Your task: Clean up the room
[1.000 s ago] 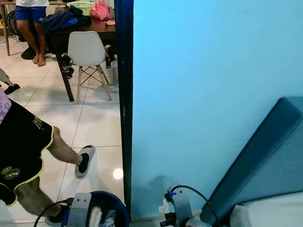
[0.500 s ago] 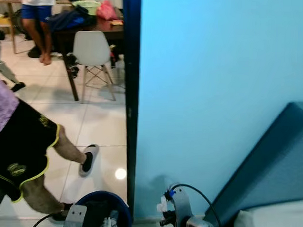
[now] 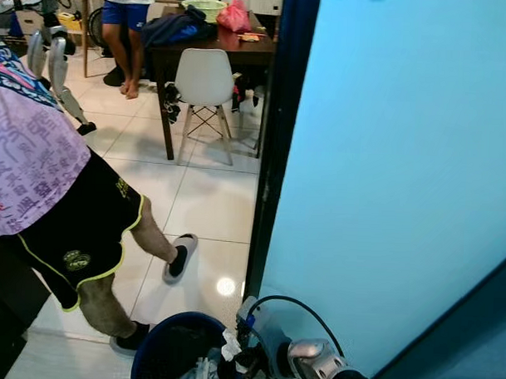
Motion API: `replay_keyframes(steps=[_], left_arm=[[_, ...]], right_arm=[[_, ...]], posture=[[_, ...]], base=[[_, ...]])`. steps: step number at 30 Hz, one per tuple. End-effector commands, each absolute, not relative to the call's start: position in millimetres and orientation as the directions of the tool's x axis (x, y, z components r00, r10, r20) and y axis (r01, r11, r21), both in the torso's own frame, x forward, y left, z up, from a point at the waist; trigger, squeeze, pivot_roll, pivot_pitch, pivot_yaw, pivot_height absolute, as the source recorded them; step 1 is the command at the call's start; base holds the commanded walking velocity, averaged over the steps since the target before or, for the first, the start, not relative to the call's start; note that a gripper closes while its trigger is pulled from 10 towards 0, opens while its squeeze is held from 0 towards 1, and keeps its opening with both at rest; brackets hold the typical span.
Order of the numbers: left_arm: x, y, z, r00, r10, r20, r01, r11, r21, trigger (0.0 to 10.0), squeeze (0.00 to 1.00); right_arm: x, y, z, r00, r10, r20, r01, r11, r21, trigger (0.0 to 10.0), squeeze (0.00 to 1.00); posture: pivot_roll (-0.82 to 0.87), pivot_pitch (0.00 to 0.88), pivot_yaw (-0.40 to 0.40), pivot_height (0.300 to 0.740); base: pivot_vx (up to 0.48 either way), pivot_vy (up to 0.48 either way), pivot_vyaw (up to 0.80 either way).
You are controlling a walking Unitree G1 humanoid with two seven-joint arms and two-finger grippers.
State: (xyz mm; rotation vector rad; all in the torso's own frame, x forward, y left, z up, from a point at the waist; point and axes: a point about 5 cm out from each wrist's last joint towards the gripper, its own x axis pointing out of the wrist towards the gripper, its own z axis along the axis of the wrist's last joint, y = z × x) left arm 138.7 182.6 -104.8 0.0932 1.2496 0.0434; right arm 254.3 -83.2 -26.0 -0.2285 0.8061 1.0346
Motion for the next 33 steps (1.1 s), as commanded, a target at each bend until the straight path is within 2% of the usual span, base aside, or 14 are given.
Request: replay_keyframes(steps=[1,10,18,20,24,26,31,33], left_arm=[[138.2,185.9,-104.6,0.300,0.087,-0.950,0.037,0.994,0.103,10.0,0.00],[142.0,190.2,-102.7,0.311,0.086,-0.947,0.046,0.993,0.105,10.0,0.00],[139.7,189.7,-103.6,0.313,0.081,-0.946,0.056,0.993,0.104,10.0,0.00],[138.1,190.0,-104.1,0.310,0.082,-0.947,0.057,0.993,0.104,10.0,0.00],[135.3,190.5,-105.0,0.303,0.082,-0.949,0.059,0.993,0.105,10.0,0.00],[134.7,190.5,-105.2,0.301,0.083,-0.950,0.059,0.993,0.105,10.0,0.00],[133.7,190.3,-105.5,0.298,0.082,-0.951,0.059,0.993,0.104,10.0,0.00],[133.3,190.1,-105.7,0.298,0.081,-0.951,0.057,0.993,0.102,10.0,0.00]], right_arm=[[250.9,-83.8,-28.5,0.228,0.672,-0.705,-0.840,0.502,0.207,10.0,0.00],[254.5,-74.1,-23.0,0.207,0.695,-0.689,-0.861,0.464,0.209,10.0,0.00],[258.1,-70.0,-21.4,0.243,0.670,-0.702,-0.867,0.475,0.153,10.0,0.00],[261.6,-68.0,-19.4,0.287,0.663,-0.692,-0.849,0.510,0.136,10.0,0.00],[275.1,-55.5,-5.1,0.383,0.705,-0.597,-0.796,0.580,0.174,10.0,0.00],[278.3,-52.3,-1.1,0.398,0.718,-0.571,-0.785,0.588,0.193,10.0,0.00],[281.2,-39.5,6.2,0.367,0.743,-0.560,-0.823,0.540,0.178,10.0,0.00],[279.9,-37.9,3.7,0.350,0.705,-0.617,-0.855,0.509,0.096,10.0,0.00]], posture=[[-0.02,0.058,-0.072,0.740],[-0.01,0.054,-0.076,0.740],[0.00,0.052,-0.081,0.740],[0.00,0.053,-0.082,0.740],[0.00,0.058,-0.084,0.740],[0.00,0.058,-0.084,0.740],[0.01,0.064,-0.085,0.740],[0.01,0.066,-0.088,0.740]], base=[[0.000,0.000,0.80],[0.000,0.000,0.80],[0.000,0.000,0.80],[0.000,0.000,0.80],[0.000,0.000,0.00],[0.000,0.000,0.00],[0.000,0.000,0.00],[0.000,0.000,0.00]])
